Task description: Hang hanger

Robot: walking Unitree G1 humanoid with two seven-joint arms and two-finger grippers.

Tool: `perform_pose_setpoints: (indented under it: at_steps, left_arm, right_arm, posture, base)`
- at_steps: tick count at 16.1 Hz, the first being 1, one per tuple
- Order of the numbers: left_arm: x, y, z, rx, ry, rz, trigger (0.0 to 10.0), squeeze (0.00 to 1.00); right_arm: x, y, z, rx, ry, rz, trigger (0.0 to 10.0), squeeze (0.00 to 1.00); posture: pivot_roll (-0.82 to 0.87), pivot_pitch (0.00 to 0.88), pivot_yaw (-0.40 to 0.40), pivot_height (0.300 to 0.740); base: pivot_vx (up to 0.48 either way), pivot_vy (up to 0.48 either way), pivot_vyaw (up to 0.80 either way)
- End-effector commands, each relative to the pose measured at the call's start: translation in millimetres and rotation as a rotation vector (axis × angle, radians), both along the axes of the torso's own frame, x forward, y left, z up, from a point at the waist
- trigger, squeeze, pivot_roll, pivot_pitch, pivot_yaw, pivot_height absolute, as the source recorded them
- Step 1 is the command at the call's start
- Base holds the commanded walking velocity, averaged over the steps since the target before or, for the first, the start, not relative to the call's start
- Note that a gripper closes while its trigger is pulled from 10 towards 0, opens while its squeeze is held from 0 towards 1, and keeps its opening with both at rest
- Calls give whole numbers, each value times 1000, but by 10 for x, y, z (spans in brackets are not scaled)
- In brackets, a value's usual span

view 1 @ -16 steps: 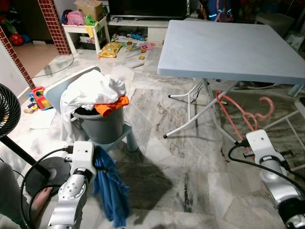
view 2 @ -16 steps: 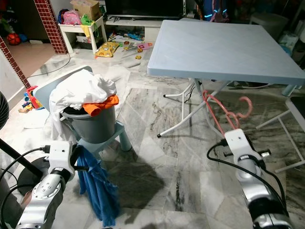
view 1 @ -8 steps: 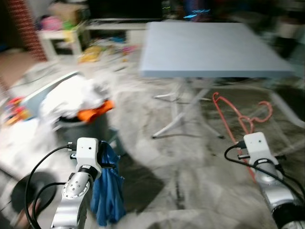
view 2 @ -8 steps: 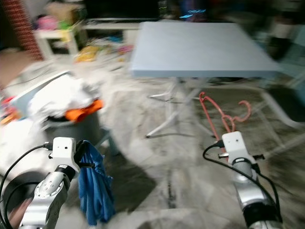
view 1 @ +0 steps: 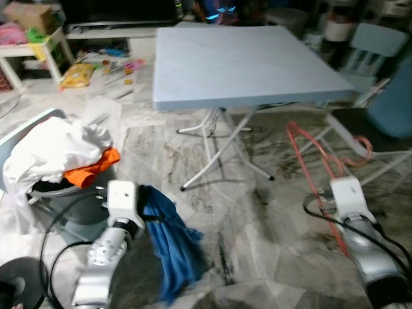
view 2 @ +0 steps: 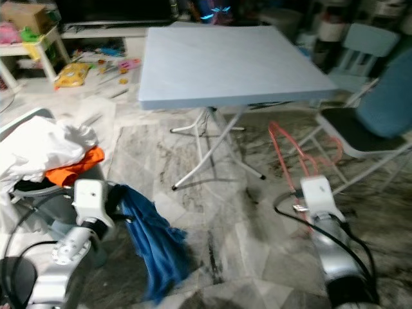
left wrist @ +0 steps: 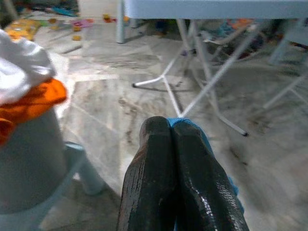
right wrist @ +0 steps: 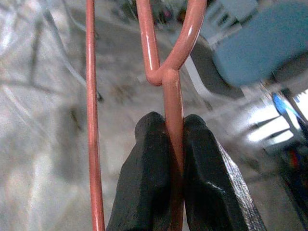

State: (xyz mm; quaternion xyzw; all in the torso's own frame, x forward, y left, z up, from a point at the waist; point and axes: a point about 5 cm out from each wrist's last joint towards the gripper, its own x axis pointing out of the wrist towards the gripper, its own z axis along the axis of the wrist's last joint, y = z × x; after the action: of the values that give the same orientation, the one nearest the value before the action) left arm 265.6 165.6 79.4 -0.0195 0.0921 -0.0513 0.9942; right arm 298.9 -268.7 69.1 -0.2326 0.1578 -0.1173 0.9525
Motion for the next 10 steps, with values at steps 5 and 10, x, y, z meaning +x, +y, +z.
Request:
perform_pose_setpoints:
  at_steps: [5, 10]
  left_arm:
    - [68, -52, 362, -11, -125, 18, 10000, 0]
    - [112, -67, 557, -2, -180, 20, 10000, 0]
  right_arm:
    - [54, 51, 219, 42, -81, 7, 10000, 0]
    - [106, 59, 397, 46, -154, -2, 10000, 0]
  posture:
    - [-114, 0, -10, 740]
    - [-110, 0, -18, 740]
  base:
    - [396, 0, 0]
    - [427, 0, -589]
